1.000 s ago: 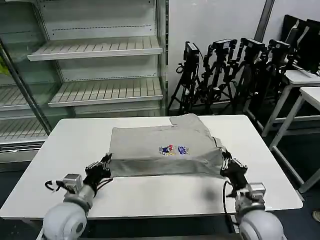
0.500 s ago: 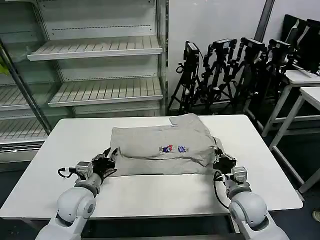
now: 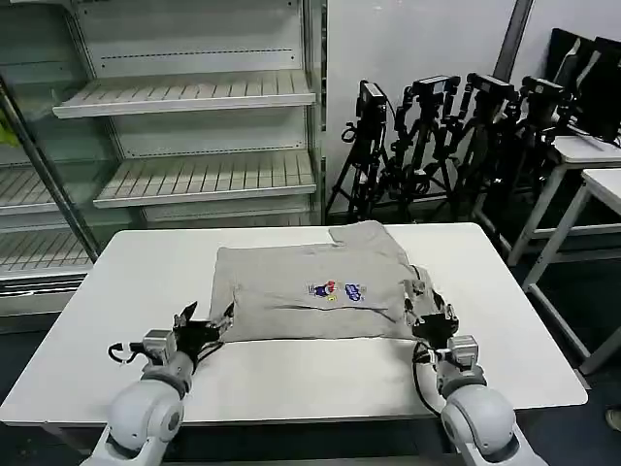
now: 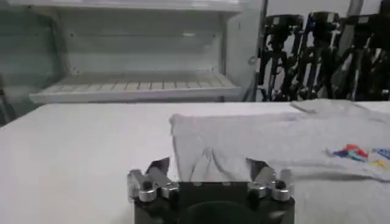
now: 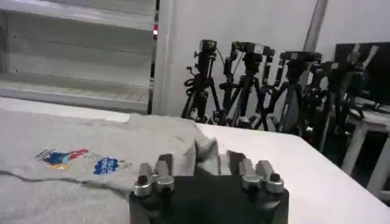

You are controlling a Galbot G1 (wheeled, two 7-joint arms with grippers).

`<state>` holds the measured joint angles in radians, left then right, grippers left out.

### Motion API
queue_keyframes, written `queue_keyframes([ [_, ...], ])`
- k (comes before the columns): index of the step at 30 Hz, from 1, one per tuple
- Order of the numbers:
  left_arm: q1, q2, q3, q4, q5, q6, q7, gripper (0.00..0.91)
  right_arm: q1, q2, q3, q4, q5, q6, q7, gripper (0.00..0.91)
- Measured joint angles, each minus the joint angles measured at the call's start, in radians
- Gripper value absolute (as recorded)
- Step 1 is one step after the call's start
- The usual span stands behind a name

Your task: Fold and organize the clothes.

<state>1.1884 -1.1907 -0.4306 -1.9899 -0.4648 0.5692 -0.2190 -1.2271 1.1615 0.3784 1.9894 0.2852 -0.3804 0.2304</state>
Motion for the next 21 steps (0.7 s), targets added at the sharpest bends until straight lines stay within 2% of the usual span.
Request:
queue_keyframes([
  [11, 0.051, -0.013, -0.013, 0.001, 0.005, -0.002, 0.002, 0.907, -0.072, 0.024, 0.031, -0.015, -0.017, -0.007, 0.016, 0.907],
  [13, 0.052, -0.016, -0.011, 0.006, 0.006, -0.003, 0.004, 0.534, -0.08, 0.027, 0.034, -0.021, -0.017, -0.011, 0.017, 0.907],
  [14, 0.053, -0.017, -0.009, 0.009, 0.007, -0.003, 0.003, 0.161, -0.084, 0.027, 0.036, -0.024, -0.017, -0.013, 0.018, 0.877],
  [15, 0.053, -0.017, -0.007, 0.012, 0.008, -0.003, 0.004, 0.03, -0.088, 0.028, 0.038, -0.027, -0.017, -0.015, 0.018, 0.343],
  [17, 0.053, -0.017, -0.005, 0.017, 0.009, -0.004, 0.004, 0.04, -0.094, 0.028, 0.04, -0.029, -0.016, -0.017, 0.017, 0.0],
  [21, 0.061, -0.014, -0.001, 0.019, 0.01, -0.01, 0.006, 0.04, -0.111, 0.031, 0.039, -0.027, -0.012, -0.016, 0.01, 0.0],
])
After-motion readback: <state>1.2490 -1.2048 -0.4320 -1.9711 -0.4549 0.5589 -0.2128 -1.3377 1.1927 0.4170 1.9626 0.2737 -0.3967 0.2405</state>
